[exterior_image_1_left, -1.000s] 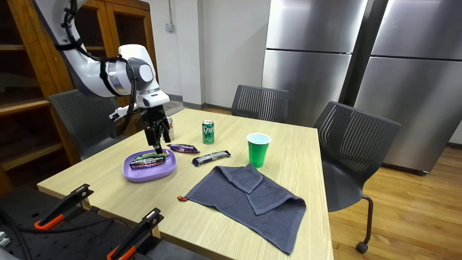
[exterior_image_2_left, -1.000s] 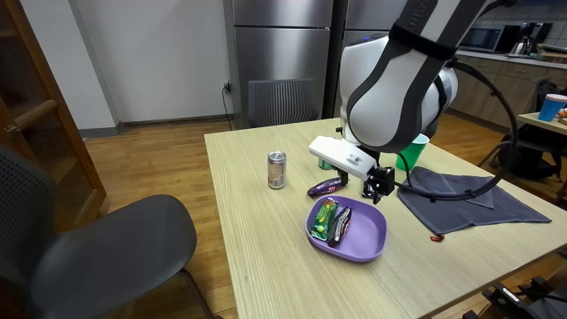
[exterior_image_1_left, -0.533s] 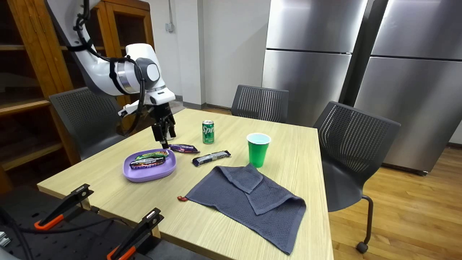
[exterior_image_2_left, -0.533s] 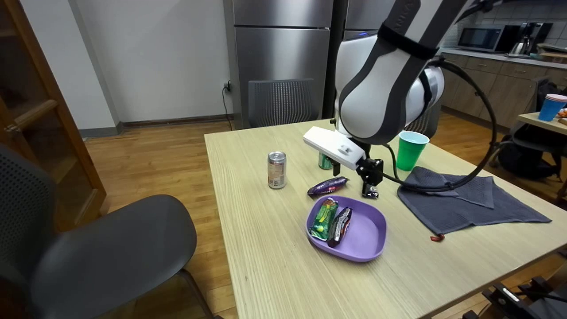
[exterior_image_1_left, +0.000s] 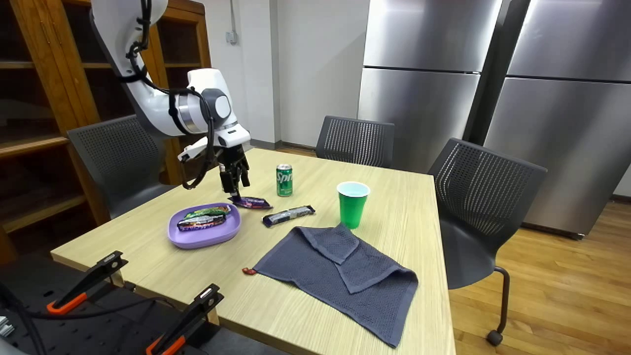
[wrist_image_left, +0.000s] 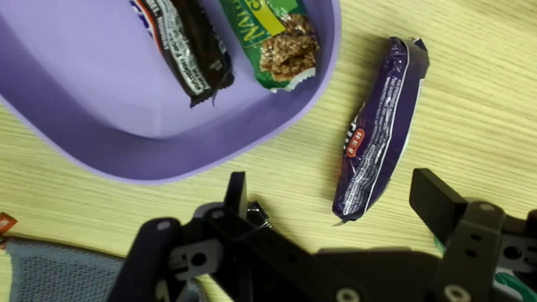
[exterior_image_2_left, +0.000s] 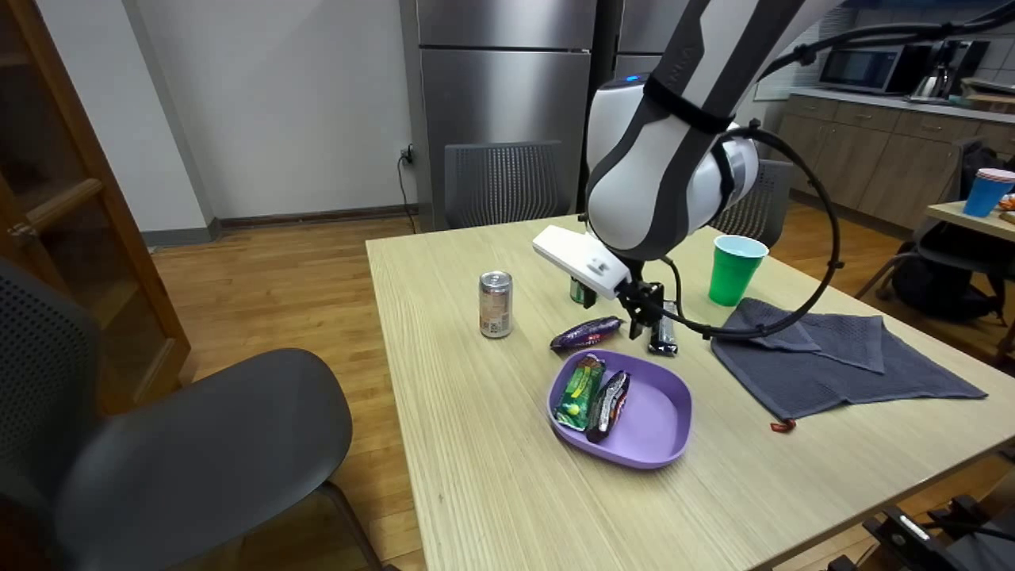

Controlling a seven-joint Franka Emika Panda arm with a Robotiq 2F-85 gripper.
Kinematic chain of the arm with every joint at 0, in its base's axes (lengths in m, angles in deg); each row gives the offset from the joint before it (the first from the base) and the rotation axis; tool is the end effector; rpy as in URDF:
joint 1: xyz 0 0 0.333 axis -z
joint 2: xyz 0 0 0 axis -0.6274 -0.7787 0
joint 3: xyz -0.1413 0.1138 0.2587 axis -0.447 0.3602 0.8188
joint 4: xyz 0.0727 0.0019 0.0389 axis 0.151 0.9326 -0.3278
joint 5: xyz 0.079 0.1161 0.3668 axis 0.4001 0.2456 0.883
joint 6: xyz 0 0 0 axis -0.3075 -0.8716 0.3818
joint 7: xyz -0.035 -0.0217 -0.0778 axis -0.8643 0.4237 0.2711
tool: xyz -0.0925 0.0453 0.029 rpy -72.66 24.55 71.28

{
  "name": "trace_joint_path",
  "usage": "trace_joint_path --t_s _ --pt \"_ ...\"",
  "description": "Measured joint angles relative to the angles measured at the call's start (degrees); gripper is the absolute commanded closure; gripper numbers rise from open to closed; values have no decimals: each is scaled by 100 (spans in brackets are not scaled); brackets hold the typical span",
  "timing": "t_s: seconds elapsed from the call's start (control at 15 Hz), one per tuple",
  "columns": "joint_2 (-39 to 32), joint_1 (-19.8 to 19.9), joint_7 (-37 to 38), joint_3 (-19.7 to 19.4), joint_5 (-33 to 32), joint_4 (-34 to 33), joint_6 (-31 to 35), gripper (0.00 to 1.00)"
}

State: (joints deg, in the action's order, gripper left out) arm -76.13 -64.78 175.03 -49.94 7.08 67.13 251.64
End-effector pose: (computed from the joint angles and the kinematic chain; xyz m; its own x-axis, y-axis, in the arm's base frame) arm 0.5731 0.1079 0.0987 0.3372 -0.9214 0.1932 -0.9349 -0.3519 -0.0467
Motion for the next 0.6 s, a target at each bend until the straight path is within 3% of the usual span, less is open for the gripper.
trace_joint_path --t_s 0.6 --pt "-684 361 0 259 205 -934 -44 0"
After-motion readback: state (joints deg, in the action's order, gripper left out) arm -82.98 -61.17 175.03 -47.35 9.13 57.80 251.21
